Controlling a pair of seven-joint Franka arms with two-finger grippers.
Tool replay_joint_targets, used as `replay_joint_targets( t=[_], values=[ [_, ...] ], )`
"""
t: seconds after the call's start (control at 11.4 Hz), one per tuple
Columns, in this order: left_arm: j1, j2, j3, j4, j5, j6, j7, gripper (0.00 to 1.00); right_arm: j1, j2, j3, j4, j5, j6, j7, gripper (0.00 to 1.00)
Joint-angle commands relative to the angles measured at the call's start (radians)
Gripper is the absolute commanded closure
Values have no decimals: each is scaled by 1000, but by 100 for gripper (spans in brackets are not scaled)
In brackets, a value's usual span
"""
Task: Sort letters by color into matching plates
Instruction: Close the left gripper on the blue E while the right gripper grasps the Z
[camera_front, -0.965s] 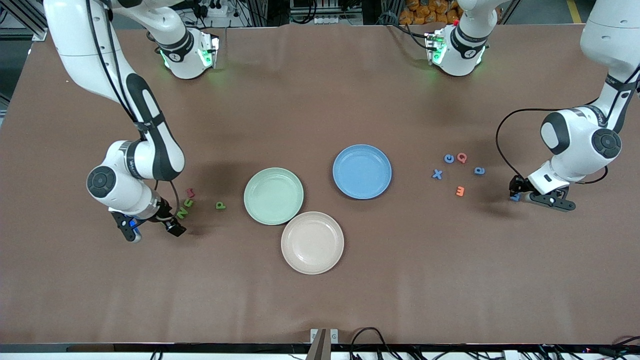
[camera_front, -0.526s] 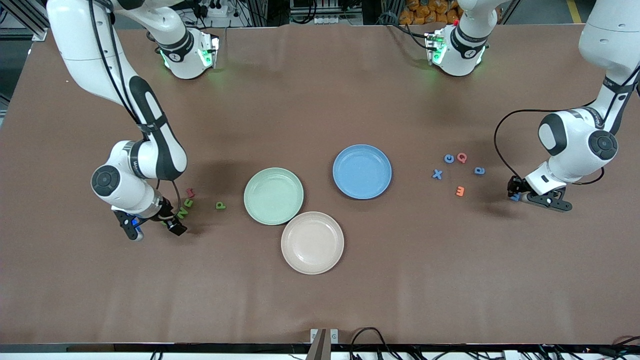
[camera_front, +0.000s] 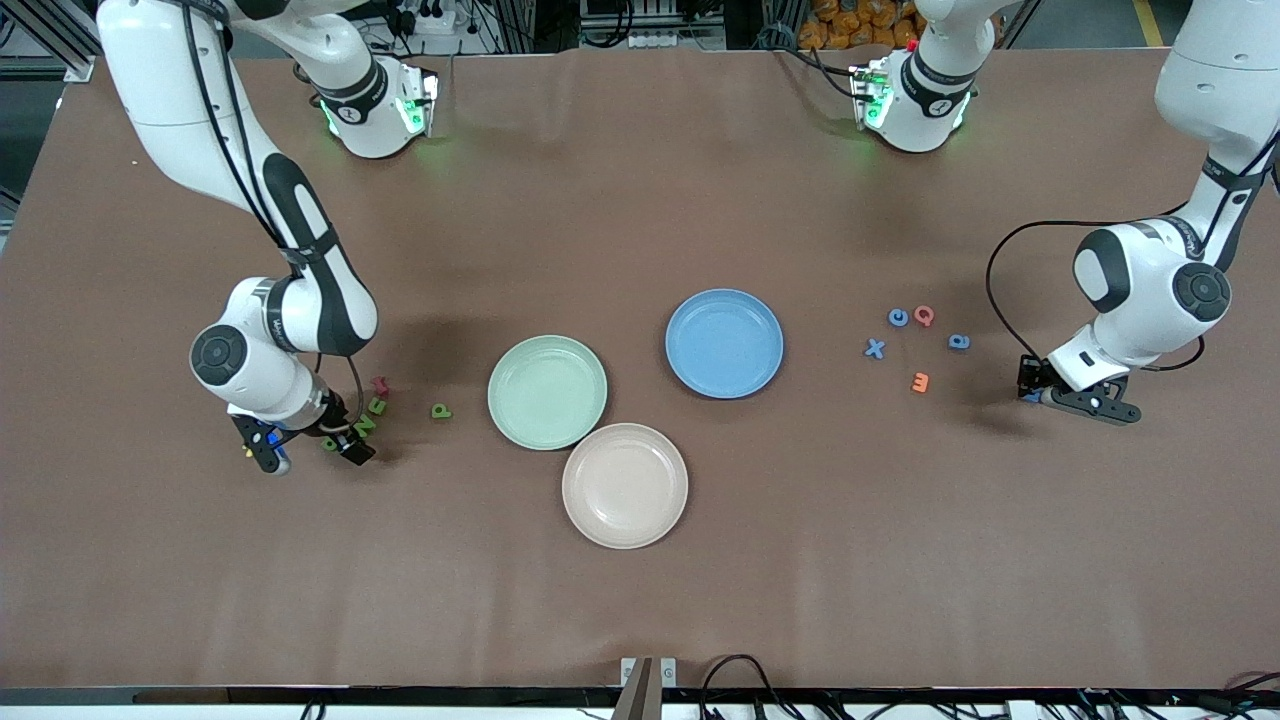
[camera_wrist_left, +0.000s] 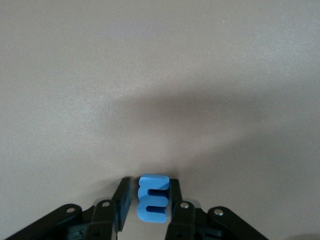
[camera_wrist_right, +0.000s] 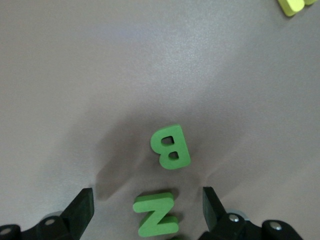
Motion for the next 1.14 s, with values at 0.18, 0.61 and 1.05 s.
replay_joint_targets(
  t=[0.18,0.61,1.05],
  values=[
    [4,8,-11,20,9,14,11,99,5,-15,1,-37,11,28,-29,5],
    [4,-6,-40,40,6,7,3,100,17,-21,1,-46,11,28,-29,21],
    [0,-24,-95,60,6,-43,-63,100,17,-30,-1,-55,13,28,-29,40]
  ],
)
